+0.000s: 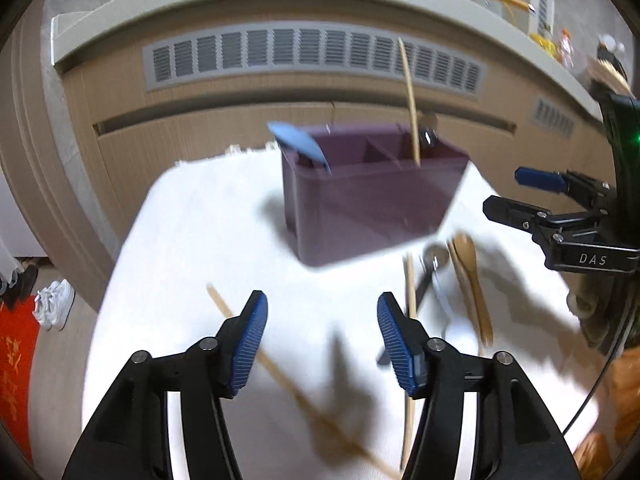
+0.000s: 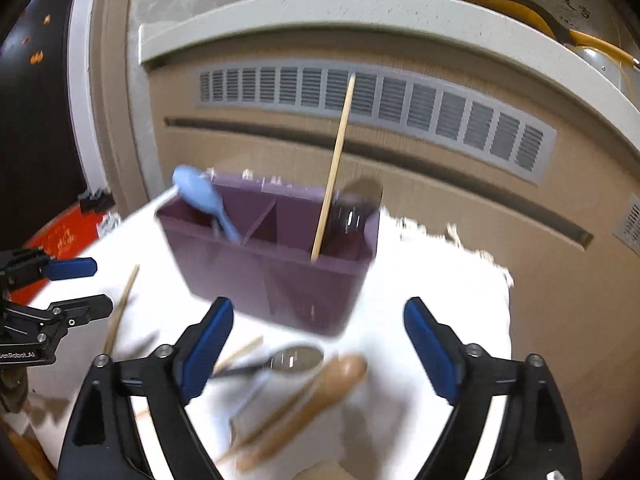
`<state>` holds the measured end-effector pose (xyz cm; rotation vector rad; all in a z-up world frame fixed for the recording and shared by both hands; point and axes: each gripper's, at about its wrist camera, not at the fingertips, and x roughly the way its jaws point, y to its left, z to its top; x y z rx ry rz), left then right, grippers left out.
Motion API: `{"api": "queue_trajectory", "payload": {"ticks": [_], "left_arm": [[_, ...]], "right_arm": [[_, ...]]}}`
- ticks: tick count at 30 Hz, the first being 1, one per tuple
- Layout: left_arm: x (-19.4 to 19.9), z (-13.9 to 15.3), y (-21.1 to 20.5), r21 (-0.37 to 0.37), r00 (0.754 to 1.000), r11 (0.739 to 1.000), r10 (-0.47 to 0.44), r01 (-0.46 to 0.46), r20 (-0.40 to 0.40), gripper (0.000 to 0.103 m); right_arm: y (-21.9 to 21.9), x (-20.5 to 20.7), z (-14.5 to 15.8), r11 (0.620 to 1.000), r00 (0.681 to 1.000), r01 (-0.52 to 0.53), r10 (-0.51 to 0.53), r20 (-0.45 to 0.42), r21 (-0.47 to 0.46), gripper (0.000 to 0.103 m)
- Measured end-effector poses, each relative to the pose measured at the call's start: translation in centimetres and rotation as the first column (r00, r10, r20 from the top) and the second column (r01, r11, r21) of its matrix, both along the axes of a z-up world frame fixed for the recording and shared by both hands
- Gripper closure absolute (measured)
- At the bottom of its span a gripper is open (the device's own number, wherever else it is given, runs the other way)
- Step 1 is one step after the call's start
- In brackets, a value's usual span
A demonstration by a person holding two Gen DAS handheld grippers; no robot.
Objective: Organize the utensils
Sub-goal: 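Drop the blue spoon and chopstick into the caddy, opening both grippers, then grasp another wooden chopstick with the right gripper while the left gripper approaches a chopstick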
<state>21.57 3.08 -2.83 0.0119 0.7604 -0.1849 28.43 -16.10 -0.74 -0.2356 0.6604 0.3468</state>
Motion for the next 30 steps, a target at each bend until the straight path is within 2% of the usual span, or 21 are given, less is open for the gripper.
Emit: {"api": "queue_trajectory", "payload": {"ticks": [1, 5, 10, 14, 17, 19, 21, 23, 30], "left_arm": [[-0.5, -0.3, -0.2, 0.005, 1.000, 1.000, -0.003, 0.003, -0.004, 0.037], [-2.6, -1.2, -0.7, 0.027, 1.000, 0.999, -0.020, 0.020, -0.019, 0.033], [-3.8, -1.5, -0.7, 0.037, 0.999, 0.999, -0.027, 0.028, -0.023, 0.030], [-3.6, -1.6, 0.4, 0.027, 0.999, 0.999, 0.023, -0.022, -0.033, 0.029], [-3.3, -2.0, 1.6, 0.020, 0.996, 0.997, 0.075, -0.074, -0.054, 0.029], [-3.0, -2.3, 2.8, 0.011, 0.990, 0.993, 0.120, -0.119, -0.073, 0.029], [-3.0, -2.6, 3.8, 0.006, 0.985, 0.988, 0.154, -0.154, -0.082, 0.029], [-3.0, -2.8, 4.8, -0.002, 0.979, 0.983, 0.183, -0.184, -0.089, 0.029], [-3.2, -3.7, 7.2, -0.039, 0.964, 0.969, 0.238, -0.244, -0.115, 0.029]], "right_arm": [[0.0, -0.7, -0.7, 1.000, 1.000, 0.000, 0.000, -0.011, -0.015, 0.011], [0.1, -2.5, -2.8, 0.999, 0.998, -0.005, 0.003, -0.059, -0.042, 0.008], [0.9, -3.3, -4.9, 0.999, 0.991, -0.020, 0.015, -0.130, -0.039, 0.007], [2.2, -2.5, -5.0, 1.000, 0.982, -0.019, 0.023, -0.188, 0.025, 0.007], [3.8, -1.9, -5.1, 1.000, 0.980, -0.011, 0.016, -0.198, 0.029, 0.008], [5.3, -1.6, -5.4, 0.999, 0.973, -0.032, 0.039, -0.227, 0.036, 0.025], [6.5, -1.2, -6.0, 0.997, 0.952, -0.058, 0.074, -0.299, 0.059, 0.067], [7.3, -0.9, -6.6, 0.994, 0.935, -0.059, 0.085, -0.345, 0.087, 0.072], [9.3, -0.9, -7.7, 1.000, 0.935, -0.025, 0.028, -0.353, 0.015, 0.072]]}}
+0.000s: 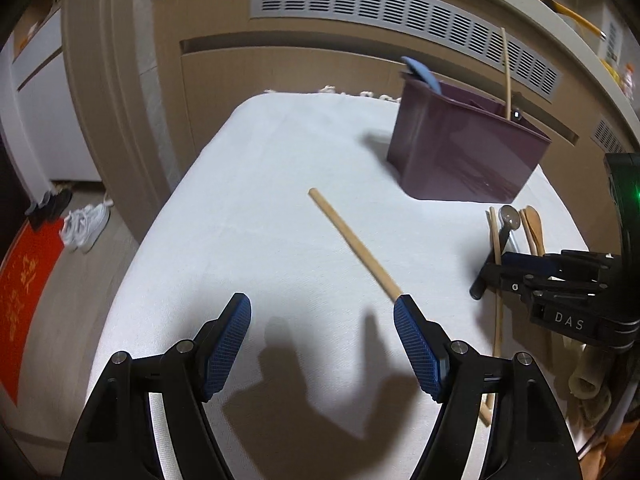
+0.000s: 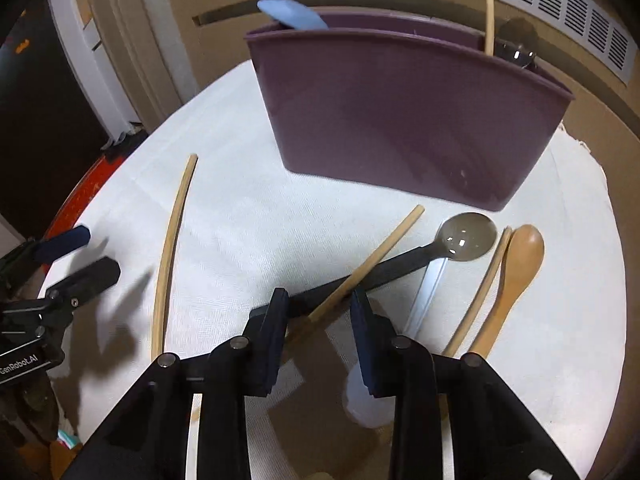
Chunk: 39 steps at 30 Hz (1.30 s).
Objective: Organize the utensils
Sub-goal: 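Grasp another wooden chopstick with the right gripper while the left gripper approaches a chopstick, then grasp the chopstick on the table with the left gripper while the right holds its chopstick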
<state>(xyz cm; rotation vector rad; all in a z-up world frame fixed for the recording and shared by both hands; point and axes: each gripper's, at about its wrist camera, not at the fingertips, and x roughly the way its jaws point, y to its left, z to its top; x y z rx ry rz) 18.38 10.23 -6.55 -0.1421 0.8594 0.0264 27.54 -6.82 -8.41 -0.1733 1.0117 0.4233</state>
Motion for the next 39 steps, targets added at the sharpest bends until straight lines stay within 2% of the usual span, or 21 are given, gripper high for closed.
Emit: {"api": "queue_trajectory", "payload": {"ticks": [1, 2, 3, 5, 10, 15, 17, 18, 20, 21, 25, 30, 31, 33, 34, 35, 39], "left_arm": [[0.0, -0.2, 0.2, -0.007, 1.000, 1.000, 0.000, 0.000, -0.004, 0.029], [-0.1, -0.3, 0.1, -0.011, 1.000, 1.000, 0.000, 0.000, -0.006, 0.029], [-0.1, -0.3, 0.1, -0.015, 1.000, 1.000, -0.001, 0.001, -0.007, 0.029], [-0.1, -0.3, 0.1, -0.022, 1.000, 1.000, -0.004, 0.004, -0.009, 0.029], [0.0, 0.0, 0.0, -0.043, 1.000, 0.999, -0.008, 0.007, -0.010, 0.029], [1.7, 0.1, 0.1, -0.082, 0.999, 0.997, -0.016, 0.014, -0.029, 0.032], [2.8, 0.1, 0.2, -0.086, 0.999, 0.996, -0.009, 0.005, -0.046, 0.043], [3.7, 0.2, 0.3, -0.093, 0.998, 0.996, -0.008, 0.003, -0.059, 0.045], [5.5, 0.0, 0.1, -0.092, 0.994, 0.996, -0.009, -0.001, -0.105, 0.059], [6.3, -0.2, 0.0, -0.085, 0.992, 0.996, -0.005, -0.006, -0.129, 0.062], [8.2, -0.6, -1.2, -0.023, 0.987, 1.000, 0.001, -0.004, -0.163, 0.064], [10.6, -1.4, -2.3, -0.003, 0.979, 1.000, 0.020, -0.021, -0.204, 0.064], [11.0, -1.4, -2.5, 0.019, 0.979, 1.000, 0.028, -0.025, -0.203, 0.065], [11.5, -1.5, -2.8, 0.044, 0.978, 0.999, 0.035, -0.026, -0.204, 0.076], [11.5, -1.5, -3.0, 0.055, 0.979, 0.998, 0.028, -0.017, -0.202, 0.085], [11.4, -1.5, -3.2, 0.061, 0.980, 0.998, 0.019, -0.007, -0.199, 0.088], [9.2, -1.3, -5.2, 0.080, 0.983, 0.993, -0.077, 0.091, -0.167, 0.091]], "right_arm": [[0.2, -0.1, 0.0, 1.000, 1.000, -0.002, 0.002, 0.002, -0.007, 0.072], [0.2, -0.2, 0.0, 1.000, 1.000, -0.011, 0.011, -0.002, -0.001, 0.077], [0.3, -0.3, 0.1, 1.000, 1.000, -0.023, 0.023, -0.003, 0.000, 0.086], [0.4, -0.8, 0.2, 0.999, 0.998, -0.053, 0.053, -0.016, 0.005, 0.096], [-1.0, -2.4, 0.9, 0.997, 0.997, -0.072, 0.072, -0.006, 0.025, 0.097], [-4.4, -3.2, 2.1, 0.998, 0.999, -0.026, 0.025, 0.020, 0.055, 0.097], [-5.6, -3.6, 2.3, 0.999, 0.999, 0.007, -0.009, 0.047, 0.044, 0.097], [-6.3, -3.9, 2.4, 0.999, 0.998, 0.019, -0.021, 0.060, 0.038, 0.097], [-7.3, -4.4, 2.4, 0.999, 0.996, 0.035, -0.038, 0.080, 0.031, 0.097], [-7.7, -4.6, 2.4, 0.999, 0.995, 0.041, -0.044, 0.087, 0.030, 0.097], [-8.7, -5.1, 2.0, 0.998, 0.994, 0.048, -0.052, 0.098, 0.042, 0.097], [-9.1, -5.4, 1.7, 0.997, 0.993, 0.042, -0.049, 0.104, 0.066, 0.097], [-9.2, -5.6, 1.8, 0.997, 0.993, 0.039, -0.047, 0.110, 0.068, 0.097], [-9.3, -5.9, 1.7, 0.997, 0.992, 0.035, -0.043, 0.120, 0.069, 0.097], [-9.3, -6.1, 1.8, 0.997, 0.991, 0.032, -0.040, 0.127, 0.069, 0.097], [-9.4, -6.2, 1.7, 0.997, 0.991, 0.031, -0.040, 0.130, 0.071, 0.097], [-10.0, -6.1, 1.6, 0.996, 0.990, 0.035, -0.046, 0.130, 0.085, 0.097]]}}
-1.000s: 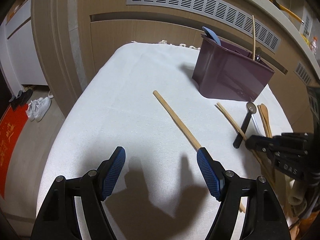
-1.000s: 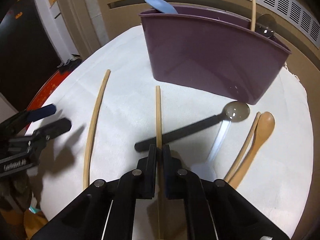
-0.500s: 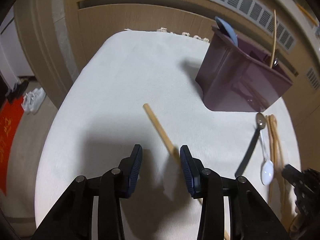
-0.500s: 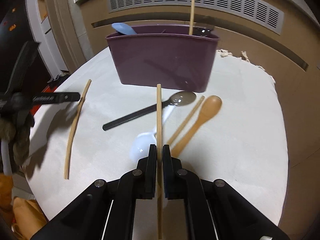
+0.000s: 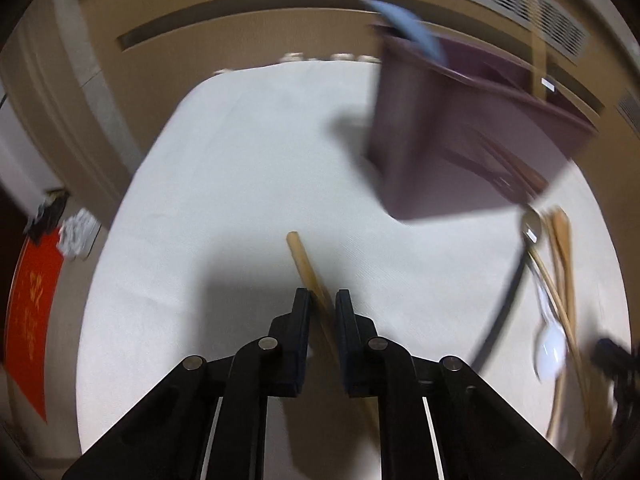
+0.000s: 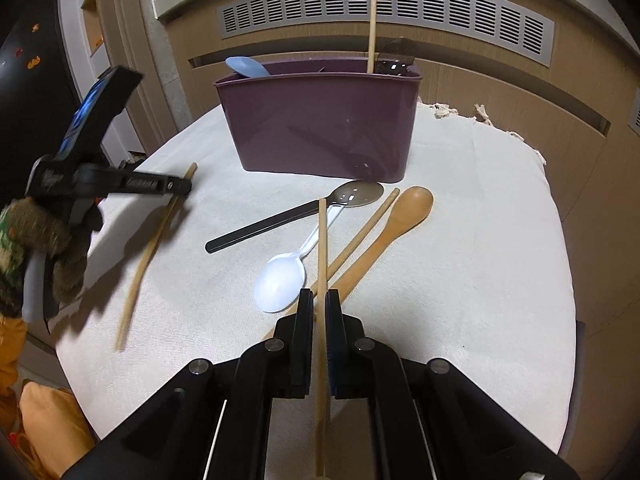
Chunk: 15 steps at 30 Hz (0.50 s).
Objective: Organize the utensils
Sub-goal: 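Grasp the chopstick on the table with the left gripper while the right holds its chopstick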
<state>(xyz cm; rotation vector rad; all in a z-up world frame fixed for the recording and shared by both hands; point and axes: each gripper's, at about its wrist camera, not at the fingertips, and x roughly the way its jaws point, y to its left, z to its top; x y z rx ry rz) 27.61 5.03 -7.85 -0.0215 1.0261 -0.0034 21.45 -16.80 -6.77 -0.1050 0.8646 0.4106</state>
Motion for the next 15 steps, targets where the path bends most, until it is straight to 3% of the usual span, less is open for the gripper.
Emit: {"api": "queue_trajectory", "payload": {"ticks": [5, 15], "left_arm": [[-3.9, -0.5, -2.5, -0.009, 0.992, 0.992, -0.125, 0.124, -0.024, 0.092], [-5.1, -0.8, -2.7, -0.015, 0.991, 0.992, -0.127, 0.126, -0.048, 0.091]], "right_arm": [[0.5, 0.9, 0.1, 0.999, 0.999, -0.031, 0.031, -0.021, 0.017, 0.097], [2.8, 5.5, -1.1, 0.999, 0.996, -0.024, 0.022, -0.084, -0.025, 0.096]]}}
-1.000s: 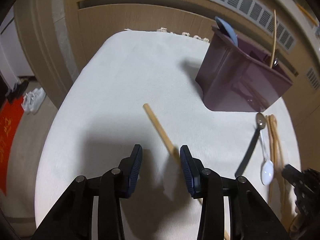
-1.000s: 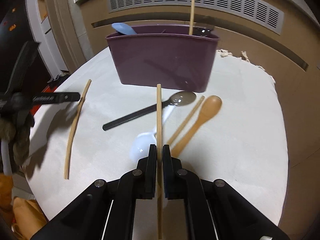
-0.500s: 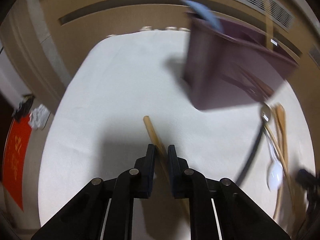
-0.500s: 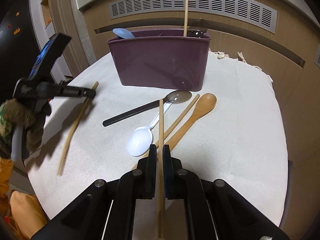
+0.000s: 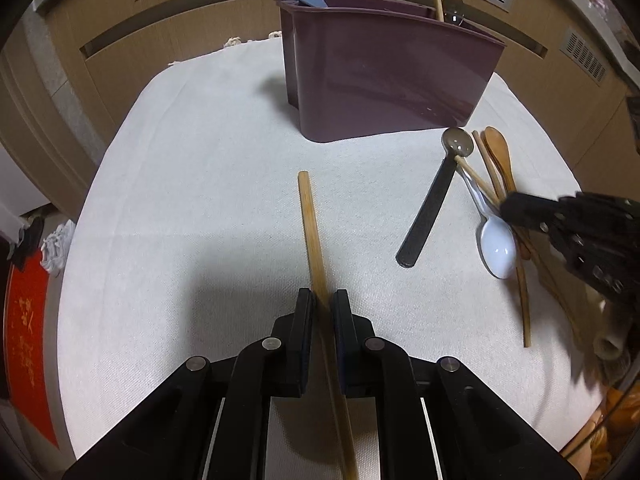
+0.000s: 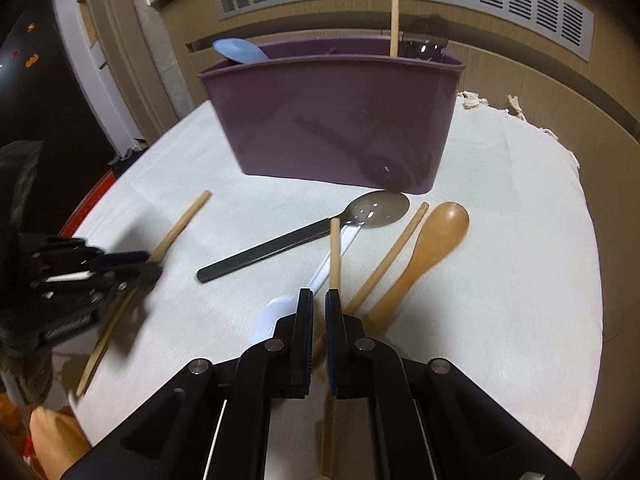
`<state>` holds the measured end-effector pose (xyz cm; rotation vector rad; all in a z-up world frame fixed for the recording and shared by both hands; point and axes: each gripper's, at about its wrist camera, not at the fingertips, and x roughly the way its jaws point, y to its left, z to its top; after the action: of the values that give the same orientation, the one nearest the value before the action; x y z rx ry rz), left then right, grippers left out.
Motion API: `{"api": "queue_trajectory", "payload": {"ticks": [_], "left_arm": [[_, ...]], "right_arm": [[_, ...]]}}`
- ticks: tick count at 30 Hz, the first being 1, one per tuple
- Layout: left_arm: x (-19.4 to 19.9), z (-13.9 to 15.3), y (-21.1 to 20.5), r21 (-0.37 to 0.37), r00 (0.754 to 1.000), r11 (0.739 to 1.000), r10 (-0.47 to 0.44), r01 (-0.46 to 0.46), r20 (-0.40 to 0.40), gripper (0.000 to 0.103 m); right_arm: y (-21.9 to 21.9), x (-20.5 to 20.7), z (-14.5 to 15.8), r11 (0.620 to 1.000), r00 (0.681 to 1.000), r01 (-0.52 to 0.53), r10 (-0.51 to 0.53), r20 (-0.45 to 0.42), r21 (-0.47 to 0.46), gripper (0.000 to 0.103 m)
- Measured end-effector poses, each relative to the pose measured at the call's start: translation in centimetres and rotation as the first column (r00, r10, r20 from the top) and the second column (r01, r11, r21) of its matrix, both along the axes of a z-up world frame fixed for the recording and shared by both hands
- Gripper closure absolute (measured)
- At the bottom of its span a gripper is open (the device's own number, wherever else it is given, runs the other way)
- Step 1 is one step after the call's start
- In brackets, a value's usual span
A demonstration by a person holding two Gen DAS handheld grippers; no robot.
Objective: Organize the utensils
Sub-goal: 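Grasp the chopstick on the table with the left gripper while the right holds its chopstick, then lift both chopsticks and carry them over the purple caddy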
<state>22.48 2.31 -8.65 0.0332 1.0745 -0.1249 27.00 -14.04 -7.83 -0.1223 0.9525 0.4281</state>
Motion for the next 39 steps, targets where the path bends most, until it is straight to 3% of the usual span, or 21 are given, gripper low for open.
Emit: {"api": "queue_trajectory", "payload": {"ticks": [4, 11, 13, 15, 22, 28, 34, 37, 39], "left_arm": [[0.1, -0.1, 0.1, -0.004, 1.000, 1.000, 0.004, -0.004, 0.001, 0.091], [0.6, 0.0, 0.4, -0.011, 1.000, 1.000, 0.006, -0.006, -0.009, 0.090], [0.9, 0.0, 0.3, -0.014, 1.000, 1.000, 0.006, -0.006, -0.015, 0.090], [1.2, 0.0, 0.5, -0.031, 1.000, 0.999, 0.008, -0.009, -0.027, 0.089], [2.2, 0.0, 0.7, -0.063, 0.998, 0.998, 0.005, -0.009, -0.056, 0.087], [0.6, -0.1, -1.2, 0.038, 0.999, 0.999, 0.004, -0.006, 0.047, 0.096], [-3.0, 2.8, -1.1, -0.071, 0.989, 0.997, 0.025, -0.015, 0.149, 0.096], [-4.7, 5.0, -0.8, -0.107, 0.978, 0.994, 0.032, -0.010, 0.208, 0.096], [-5.5, 6.5, -0.8, -0.116, 0.968, 0.993, 0.038, -0.009, 0.250, 0.096]], "right_arm": [[-0.2, 1.0, -0.3, 1.000, 1.000, 0.026, -0.026, -0.011, -0.010, 0.091], [1.4, 0.1, -1.0, 0.997, 0.998, -0.066, 0.065, -0.028, -0.036, 0.084], [1.8, -0.2, -0.9, 0.994, 0.997, -0.082, 0.082, -0.005, -0.067, 0.084], [1.5, 0.0, -0.8, 0.995, 0.997, -0.082, 0.081, -0.020, -0.049, 0.095], [0.2, -1.1, 1.2, 0.997, 0.998, -0.068, 0.068, 0.000, 0.026, 0.096], [-1.2, -4.0, 4.0, 0.996, 0.996, -0.070, 0.066, 0.064, 0.062, 0.096], [-2.8, -6.1, 5.5, 0.995, 0.991, -0.087, 0.082, 0.102, 0.049, 0.096], [-2.4, -5.4, 4.9, 0.990, 0.988, -0.133, 0.130, 0.078, 0.045, 0.096], [-1.9, -4.5, 4.1, 0.991, 0.989, -0.130, 0.128, 0.067, 0.023, 0.080]]}}
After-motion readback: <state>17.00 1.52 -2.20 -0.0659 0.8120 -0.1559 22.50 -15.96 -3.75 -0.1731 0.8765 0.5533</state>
